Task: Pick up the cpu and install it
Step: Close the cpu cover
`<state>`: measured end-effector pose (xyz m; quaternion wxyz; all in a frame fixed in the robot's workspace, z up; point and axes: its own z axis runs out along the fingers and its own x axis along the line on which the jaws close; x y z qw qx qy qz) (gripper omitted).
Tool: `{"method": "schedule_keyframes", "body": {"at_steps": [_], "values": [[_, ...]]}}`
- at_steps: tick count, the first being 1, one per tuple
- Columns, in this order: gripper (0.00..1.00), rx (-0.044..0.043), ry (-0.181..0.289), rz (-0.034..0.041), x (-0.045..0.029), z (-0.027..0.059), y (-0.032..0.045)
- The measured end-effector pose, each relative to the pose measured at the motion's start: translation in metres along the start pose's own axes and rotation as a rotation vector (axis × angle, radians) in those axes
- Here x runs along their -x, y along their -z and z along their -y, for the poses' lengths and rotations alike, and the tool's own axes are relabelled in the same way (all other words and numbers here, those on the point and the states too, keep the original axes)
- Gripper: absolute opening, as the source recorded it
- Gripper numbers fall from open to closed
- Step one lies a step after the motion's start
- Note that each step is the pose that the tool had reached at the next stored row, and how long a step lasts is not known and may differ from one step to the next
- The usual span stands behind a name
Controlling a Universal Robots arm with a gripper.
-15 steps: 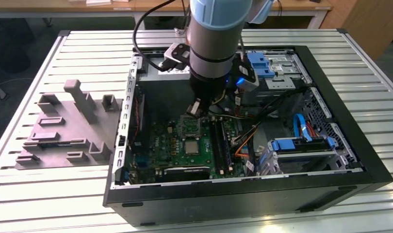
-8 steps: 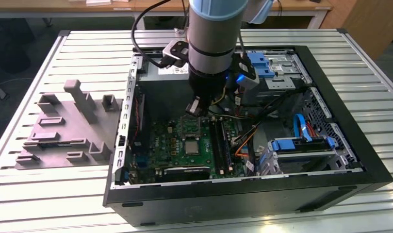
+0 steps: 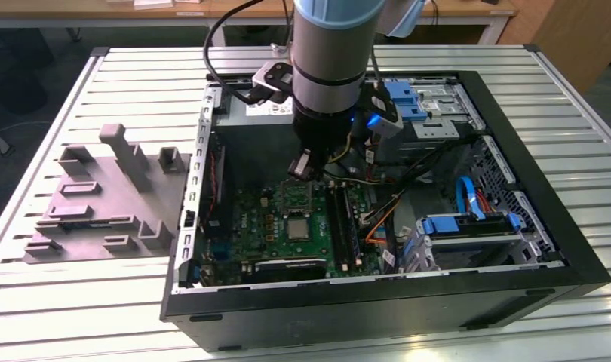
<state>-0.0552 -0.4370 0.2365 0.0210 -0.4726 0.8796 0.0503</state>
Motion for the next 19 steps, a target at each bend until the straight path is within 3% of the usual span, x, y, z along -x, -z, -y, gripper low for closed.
{"method": "schedule_keyframes", "body": {"at_steps": [8, 19], "values": [[0.11, 0.0, 0.0, 0.0, 0.0, 0.0, 0.0001], [0.11, 0.0128, 0.048, -0.0104, 0.0003, -0.0003, 0.004]]}}
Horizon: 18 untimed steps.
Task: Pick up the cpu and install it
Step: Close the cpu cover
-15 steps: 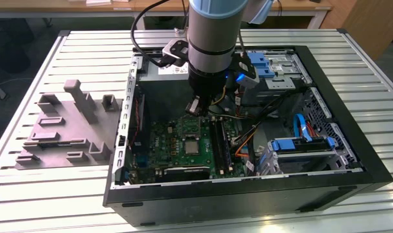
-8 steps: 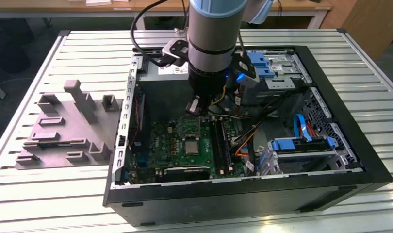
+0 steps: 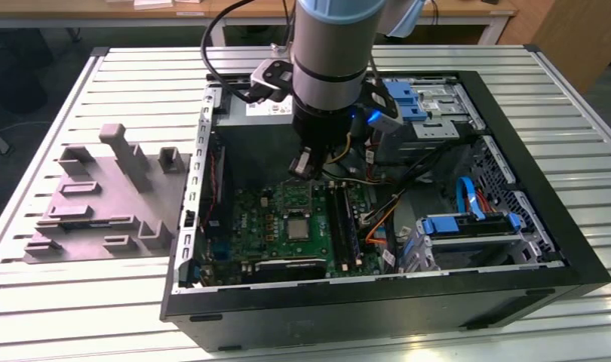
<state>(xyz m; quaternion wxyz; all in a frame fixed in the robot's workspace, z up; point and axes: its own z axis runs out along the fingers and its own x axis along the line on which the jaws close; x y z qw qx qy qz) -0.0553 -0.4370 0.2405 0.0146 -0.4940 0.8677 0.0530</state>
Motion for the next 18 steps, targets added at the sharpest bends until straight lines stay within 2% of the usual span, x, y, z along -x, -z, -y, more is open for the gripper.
{"method": "schedule_keyframes", "body": {"at_steps": [7, 18], "values": [[0.11, 0.0027, 0.009, -0.0021, 0.0003, -0.0003, 0.004], [0.11, 0.0098, 0.01, -0.0048, 0.0004, -0.0002, 0.0045]]}}
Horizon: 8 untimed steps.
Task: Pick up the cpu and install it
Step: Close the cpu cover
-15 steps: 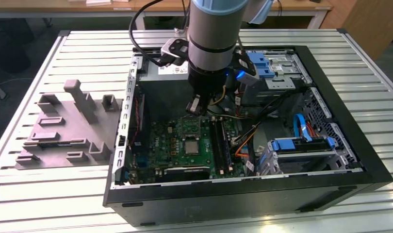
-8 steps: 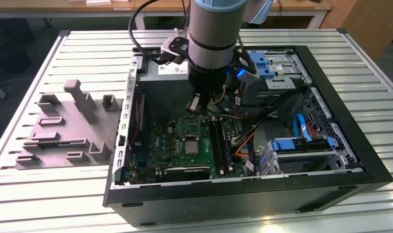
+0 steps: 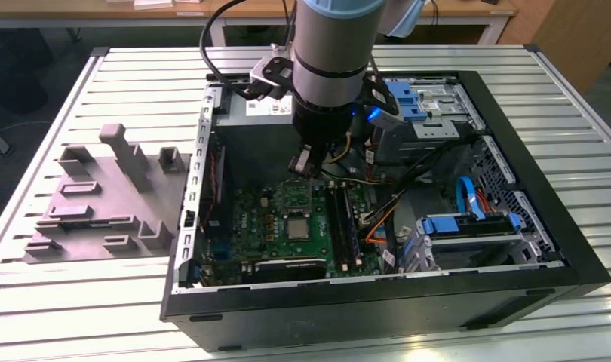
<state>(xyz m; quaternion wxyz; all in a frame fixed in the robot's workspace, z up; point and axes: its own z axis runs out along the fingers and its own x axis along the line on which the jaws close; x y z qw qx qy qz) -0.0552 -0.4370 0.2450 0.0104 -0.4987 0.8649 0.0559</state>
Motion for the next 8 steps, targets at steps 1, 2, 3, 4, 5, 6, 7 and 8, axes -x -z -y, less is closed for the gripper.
{"method": "schedule_keyframes", "body": {"at_steps": [1, 2, 3, 4, 5, 6, 7, 8], "values": [[0.11, 0.0018, 0.0, -0.0011, 0.0, 0.0, 0.0], [0.11, 0.0029, 0.0, -0.0018, -0.0001, 0.0, 0.0], [0.11, 0.0038, 0.0, -0.0022, 0.0, -0.0001, 0.0], [0.11, 0.0043, 0.0, -0.0024, 0.0, -0.0001, 0.0001], [0.11, 0.0051, 0.0, -0.0027, 0.0, -0.0001, 0.0001], [0.11, 0.0059, 0.0, -0.0032, 0.0, 0.0, 0.0002], [0.11, 0.0065, 0.0, -0.0037, 0.0, -0.0001, 0.0004], [0.11, 0.0073, 0.0, -0.004, 0.0001, -0.0001, 0.0004]]}}
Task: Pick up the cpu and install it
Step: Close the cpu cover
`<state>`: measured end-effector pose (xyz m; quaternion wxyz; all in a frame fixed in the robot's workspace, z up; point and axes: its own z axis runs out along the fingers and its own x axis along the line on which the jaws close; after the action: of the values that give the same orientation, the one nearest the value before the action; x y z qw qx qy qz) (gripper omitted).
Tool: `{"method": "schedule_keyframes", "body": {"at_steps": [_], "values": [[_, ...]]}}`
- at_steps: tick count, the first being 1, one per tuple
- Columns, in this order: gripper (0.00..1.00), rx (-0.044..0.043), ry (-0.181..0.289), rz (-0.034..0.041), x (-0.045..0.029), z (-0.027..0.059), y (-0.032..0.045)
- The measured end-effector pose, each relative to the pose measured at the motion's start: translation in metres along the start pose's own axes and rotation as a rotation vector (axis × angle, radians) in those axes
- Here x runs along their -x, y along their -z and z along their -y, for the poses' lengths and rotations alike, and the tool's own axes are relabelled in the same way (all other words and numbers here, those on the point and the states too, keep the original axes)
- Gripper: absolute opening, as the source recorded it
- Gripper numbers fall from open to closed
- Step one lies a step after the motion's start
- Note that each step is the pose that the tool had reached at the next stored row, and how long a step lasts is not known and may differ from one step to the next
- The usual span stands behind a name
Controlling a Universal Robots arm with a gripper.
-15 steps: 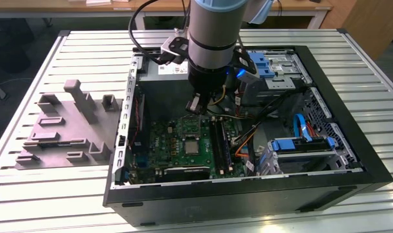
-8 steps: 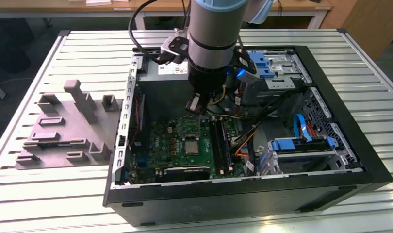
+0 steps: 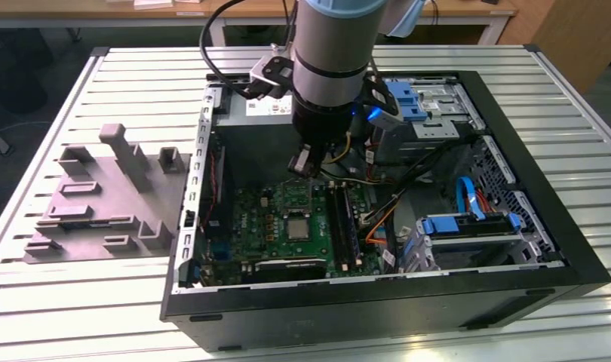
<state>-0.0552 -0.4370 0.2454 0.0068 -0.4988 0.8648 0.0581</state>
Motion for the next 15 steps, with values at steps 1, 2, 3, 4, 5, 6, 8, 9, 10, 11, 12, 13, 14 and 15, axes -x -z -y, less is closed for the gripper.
{"method": "schedule_keyframes", "body": {"at_steps": [1, 2, 3, 4, 5, 6, 8, 9, 10, 11, 12, 13, 14, 15], "values": [[0.11, 0.0003, 0.0, -0.0002, 0.0, 0.0, 0.0001], [0.11, 0.0004, 0.0, -0.0003, 0.0, 0.0001, 0.0001], [0.11, 0.0005, 0.002, -0.0006, 0.0002, 0.0003, 0.0002], [0.11, 0.0007, 0.005, -0.0011, 0.0004, 0.0008, 0.0003], [0.11, 0.001, 0.008, -0.0013, 0.0007, 0.0012, 0.0003], [0.11, 0.001, 0.009, -0.0014, 0.001, 0.0018, 0.0003], [0.11, 0.0011, 0.009, -0.0012, 0.0013, 0.0022, 0.0003], [0.11, 0.001, 0.009, -0.0012, 0.0013, 0.0022, 0.0005], [0.11, 0.001, 0.009, -0.0012, 0.0014, 0.0023, 0.0007], [0.11, 0.001, 0.009, -0.0012, 0.0014, 0.0023, 0.0009], [0.11, 0.001, 0.009, -0.0011, 0.0014, 0.0023, 0.001], [0.11, 0.001, 0.009, -0.0011, 0.0014, 0.0023, 0.0011], [0.11, 0.0011, 0.01, -0.0012, 0.0014, 0.0023, 0.0012], [0.11, 0.0011, 0.011, -0.0014, 0.0014, 0.0023, 0.0014]]}}
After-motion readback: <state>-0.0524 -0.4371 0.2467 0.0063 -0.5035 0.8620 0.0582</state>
